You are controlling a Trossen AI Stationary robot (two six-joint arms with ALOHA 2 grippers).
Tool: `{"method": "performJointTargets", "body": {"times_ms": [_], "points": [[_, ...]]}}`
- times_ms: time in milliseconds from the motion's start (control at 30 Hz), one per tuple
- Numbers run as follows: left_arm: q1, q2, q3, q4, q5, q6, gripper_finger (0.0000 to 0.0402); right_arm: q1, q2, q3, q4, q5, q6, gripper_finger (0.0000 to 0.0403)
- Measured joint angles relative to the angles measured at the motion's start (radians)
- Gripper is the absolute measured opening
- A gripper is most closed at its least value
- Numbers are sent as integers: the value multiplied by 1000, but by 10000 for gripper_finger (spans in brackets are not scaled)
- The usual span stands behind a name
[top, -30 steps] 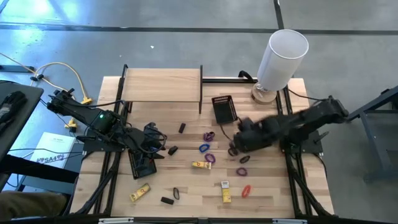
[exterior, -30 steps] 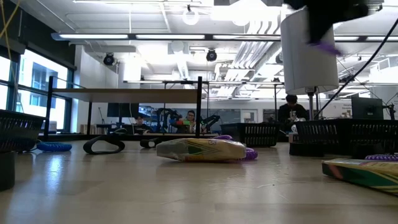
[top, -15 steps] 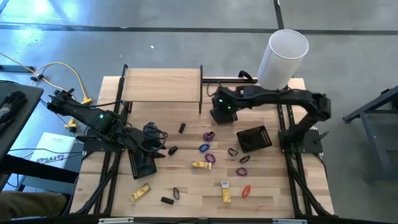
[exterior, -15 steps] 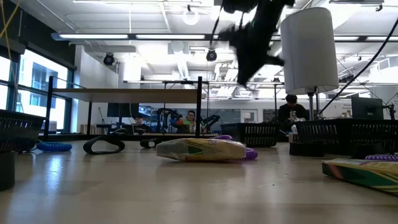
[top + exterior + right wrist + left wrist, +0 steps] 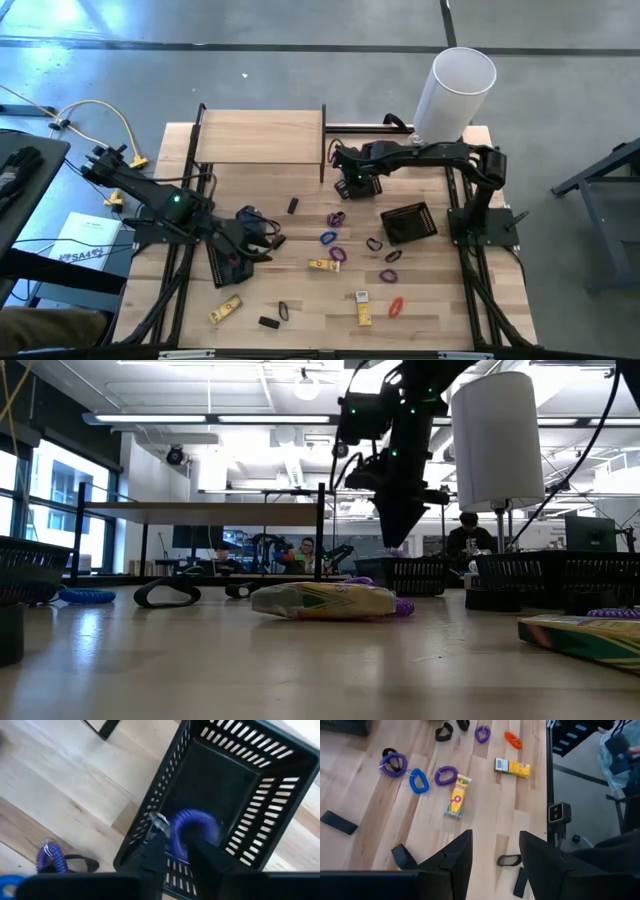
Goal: Pick & Place Office Desk Supplies
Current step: Put the purple spring keychain into the bottom left black bin, then put the black rubberband into the bottom right black bin
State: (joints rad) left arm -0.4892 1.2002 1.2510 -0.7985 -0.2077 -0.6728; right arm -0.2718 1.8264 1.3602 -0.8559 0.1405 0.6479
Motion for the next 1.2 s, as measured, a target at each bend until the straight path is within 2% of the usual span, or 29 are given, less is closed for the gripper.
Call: {"method": "performJointTargets", "body": {"times_ms": [200,400,567,667,733,933,1200], "points": [[3,8,0,36,-11,-22,156,-6,-78,0,-9,35,-24,134],[5,8,0,20,-67,-34,156,13,-210,0,-31,32,-47,141],[41,42,0,-172,-144,-90,156,75,-326,1,-33,-109,-74,141],[76,90,-13,-271,-164,-142,156,145,-372,1,-39,-123,-72,141],[93,122,-48,-272,-135,-144,156,199,-388,1,-38,-109,-71,142],[152,218,-126,-186,49,-70,156,347,-388,0,-35,-24,-41,142],[262,276,-126,-188,97,-103,156,441,-361,0,22,22,-39,142]]}}
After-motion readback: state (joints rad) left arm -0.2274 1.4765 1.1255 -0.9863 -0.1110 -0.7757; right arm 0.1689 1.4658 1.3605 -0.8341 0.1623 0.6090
